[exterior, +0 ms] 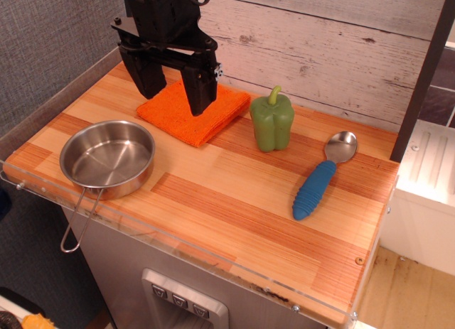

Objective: Move the green bell pepper towards the bottom right corner of the counter.

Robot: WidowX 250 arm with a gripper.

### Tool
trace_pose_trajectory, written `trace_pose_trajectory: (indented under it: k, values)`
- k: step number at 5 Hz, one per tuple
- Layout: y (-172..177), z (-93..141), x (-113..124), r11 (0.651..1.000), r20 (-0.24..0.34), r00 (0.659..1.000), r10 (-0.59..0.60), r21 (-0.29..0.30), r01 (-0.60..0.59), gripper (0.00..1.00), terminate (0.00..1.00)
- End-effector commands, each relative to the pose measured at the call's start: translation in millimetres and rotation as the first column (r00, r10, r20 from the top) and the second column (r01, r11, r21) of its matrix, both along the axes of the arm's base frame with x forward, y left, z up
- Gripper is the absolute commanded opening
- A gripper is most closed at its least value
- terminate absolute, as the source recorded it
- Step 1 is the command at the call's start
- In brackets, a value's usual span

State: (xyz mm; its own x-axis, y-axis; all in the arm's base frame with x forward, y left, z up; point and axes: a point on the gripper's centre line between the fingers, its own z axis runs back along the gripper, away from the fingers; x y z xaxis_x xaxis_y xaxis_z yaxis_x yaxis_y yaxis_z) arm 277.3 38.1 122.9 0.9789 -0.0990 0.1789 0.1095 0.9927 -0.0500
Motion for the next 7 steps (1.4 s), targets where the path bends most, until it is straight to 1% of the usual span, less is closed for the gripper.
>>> trace_pose_trajectory:
  k: [1, 2, 3, 4, 5, 6, 7]
  values:
    - [0, 0, 0, 1.0, 0.0, 1.0, 0.0, 0.0, 0.0, 1.0, 0.0]
    - [-12, -3, 23, 1.0, 0.017, 1.0, -0.014, 0.014, 0.014, 1.0, 0.0]
    - [-28, -5, 48, 1.0, 0.019, 1.0, -0.024, 0.014, 0.024, 1.0, 0.0]
    - [-41, -5, 77, 0.999, 0.033, 0.999, -0.029, 0.034, 0.028, 1.0, 0.0]
    - [-44, -9, 95, 0.999, 0.037, 0.999, -0.02, 0.048, 0.018, 1.0, 0.0]
    - [-48, -20, 105, 0.999, 0.022, 1.0, -0.013, 0.051, 0.012, 1.0, 0.0]
    - [-51, -28, 106, 0.998, 0.002, 1.0, -0.02, 0.053, 0.019, 1.0, 0.0]
